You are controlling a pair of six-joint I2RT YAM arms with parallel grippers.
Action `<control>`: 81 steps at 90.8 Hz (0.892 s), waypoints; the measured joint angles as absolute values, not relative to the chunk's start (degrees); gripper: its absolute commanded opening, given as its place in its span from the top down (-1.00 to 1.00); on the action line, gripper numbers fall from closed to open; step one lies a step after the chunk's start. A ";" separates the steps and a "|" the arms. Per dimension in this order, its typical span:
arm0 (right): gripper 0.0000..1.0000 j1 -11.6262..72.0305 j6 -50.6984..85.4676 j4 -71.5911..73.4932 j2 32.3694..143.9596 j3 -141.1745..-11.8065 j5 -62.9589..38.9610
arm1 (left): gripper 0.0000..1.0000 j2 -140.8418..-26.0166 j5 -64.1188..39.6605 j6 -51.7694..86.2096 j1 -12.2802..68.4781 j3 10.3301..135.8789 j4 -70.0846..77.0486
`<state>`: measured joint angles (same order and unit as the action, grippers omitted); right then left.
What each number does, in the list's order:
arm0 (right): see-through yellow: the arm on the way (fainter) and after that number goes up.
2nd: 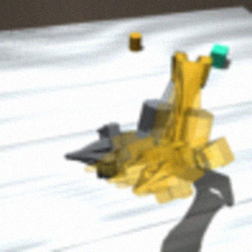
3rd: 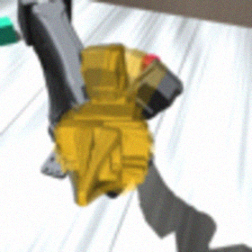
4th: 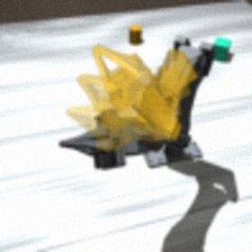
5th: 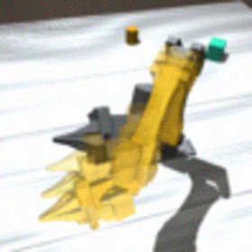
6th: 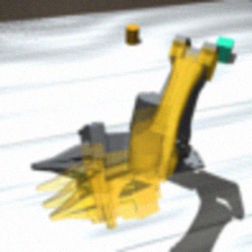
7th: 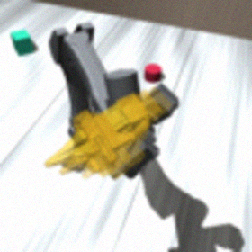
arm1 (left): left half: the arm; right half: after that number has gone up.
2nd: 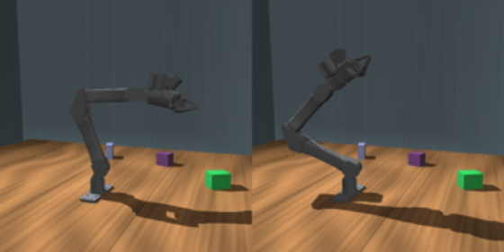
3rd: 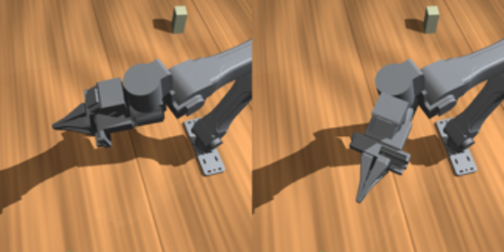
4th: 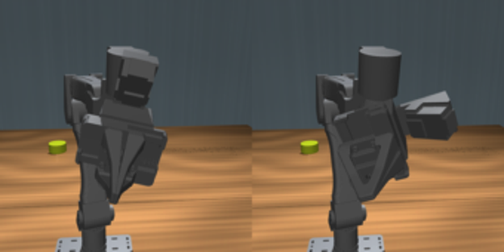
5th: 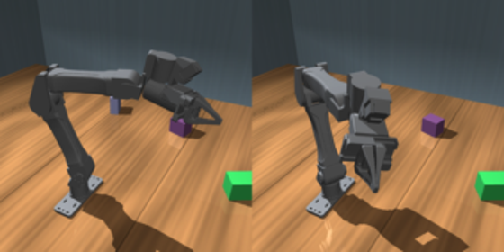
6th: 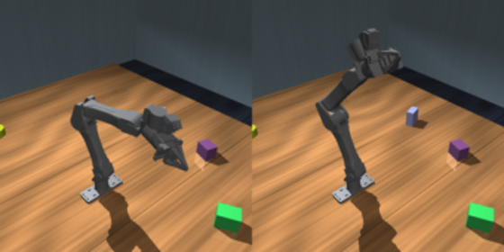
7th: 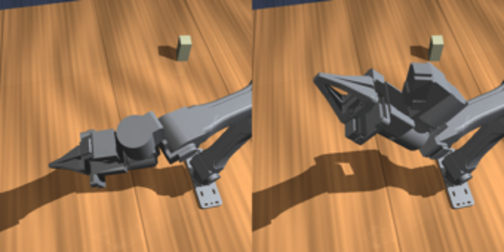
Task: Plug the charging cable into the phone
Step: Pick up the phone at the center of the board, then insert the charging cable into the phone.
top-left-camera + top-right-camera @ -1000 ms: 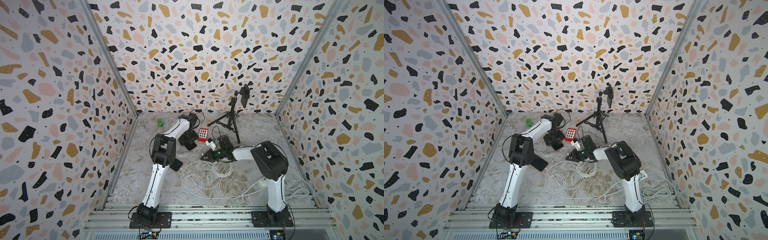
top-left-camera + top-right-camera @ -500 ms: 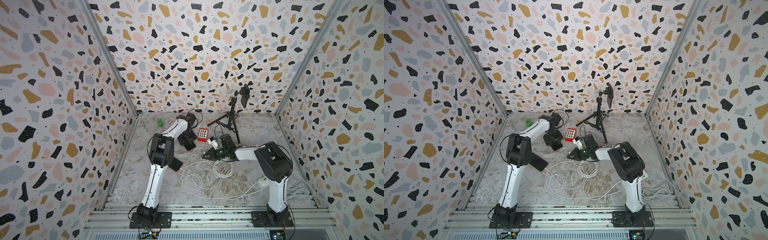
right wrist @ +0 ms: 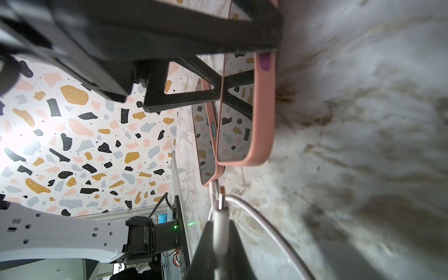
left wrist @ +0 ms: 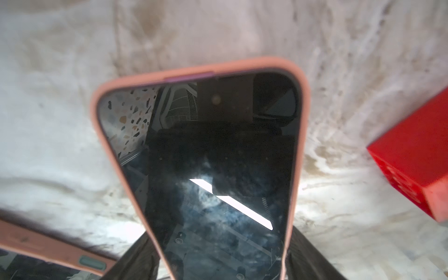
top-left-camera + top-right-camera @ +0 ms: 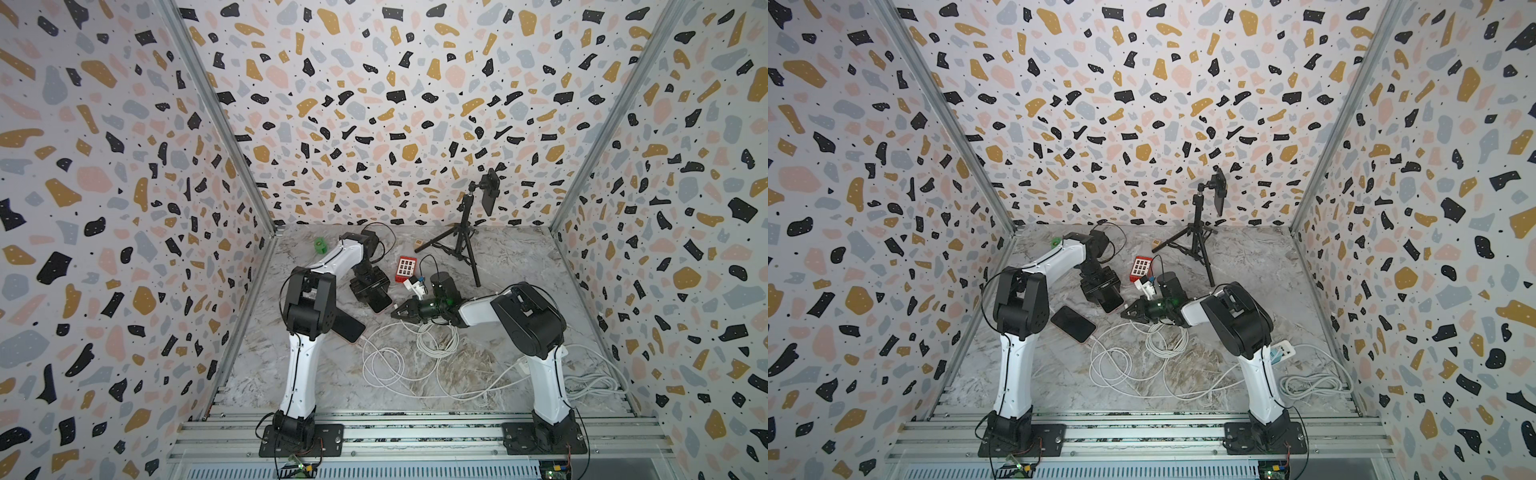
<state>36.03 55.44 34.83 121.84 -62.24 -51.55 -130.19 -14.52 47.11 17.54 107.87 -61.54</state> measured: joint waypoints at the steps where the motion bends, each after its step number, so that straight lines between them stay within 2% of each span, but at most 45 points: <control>1: 1.00 36.03 55.61 34.89 121.86 -62.24 -51.59 | -0.21 -130.17 -14.61 47.11 17.47 107.87 -61.49; 81: 1.00 37.50 63.07 44.86 125.67 -63.18 -52.14 | -0.18 -127.28 -18.13 48.84 16.38 107.37 -58.85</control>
<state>37.50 63.07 44.86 125.67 -63.18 -52.14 -127.28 -18.13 48.84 16.38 107.37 -58.85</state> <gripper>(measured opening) 0.101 0.754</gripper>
